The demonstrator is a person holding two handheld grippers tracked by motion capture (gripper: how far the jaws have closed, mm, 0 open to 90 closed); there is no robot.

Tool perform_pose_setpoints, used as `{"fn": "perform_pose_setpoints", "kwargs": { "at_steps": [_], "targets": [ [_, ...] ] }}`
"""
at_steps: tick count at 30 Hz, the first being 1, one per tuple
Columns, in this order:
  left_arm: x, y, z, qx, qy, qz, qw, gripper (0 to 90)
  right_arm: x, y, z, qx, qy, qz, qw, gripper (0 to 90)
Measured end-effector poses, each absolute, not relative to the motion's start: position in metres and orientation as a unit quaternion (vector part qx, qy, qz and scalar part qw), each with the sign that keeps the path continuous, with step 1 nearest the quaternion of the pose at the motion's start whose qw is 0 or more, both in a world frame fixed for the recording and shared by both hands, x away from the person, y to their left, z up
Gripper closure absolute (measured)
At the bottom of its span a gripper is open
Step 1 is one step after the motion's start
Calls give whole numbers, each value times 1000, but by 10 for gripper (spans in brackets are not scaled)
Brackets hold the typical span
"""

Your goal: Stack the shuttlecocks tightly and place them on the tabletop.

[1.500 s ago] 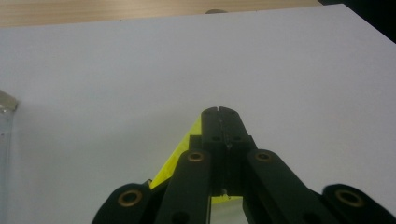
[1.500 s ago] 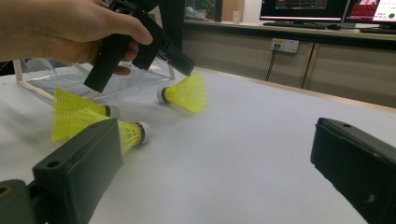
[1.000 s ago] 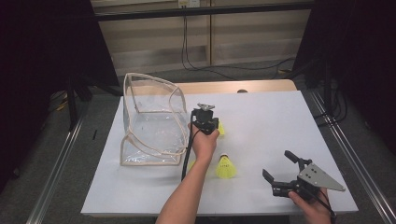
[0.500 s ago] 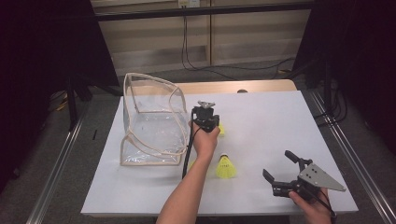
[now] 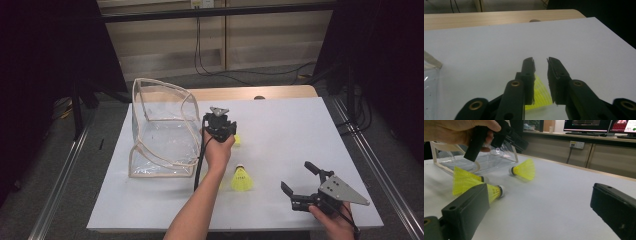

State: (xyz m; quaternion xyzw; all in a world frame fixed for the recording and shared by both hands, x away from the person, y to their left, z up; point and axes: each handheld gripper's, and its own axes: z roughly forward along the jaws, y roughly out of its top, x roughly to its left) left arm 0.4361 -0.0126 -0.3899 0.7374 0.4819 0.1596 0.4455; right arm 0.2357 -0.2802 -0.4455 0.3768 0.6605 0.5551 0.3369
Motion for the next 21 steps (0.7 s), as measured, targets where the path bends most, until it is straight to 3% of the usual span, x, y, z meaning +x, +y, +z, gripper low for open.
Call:
{"fn": "perform_pose_setpoints", "kwargs": {
  "at_steps": [9, 21],
  "targets": [
    [421, -7, -384, 727, 480, 147, 468, 549, 236, -279, -446, 376, 661, 556, 335, 14],
    [408, -1, -387, 736, 465, 127, 475, 378, 236, -279, -446, 377, 663, 554, 334, 14]
  ]
}}
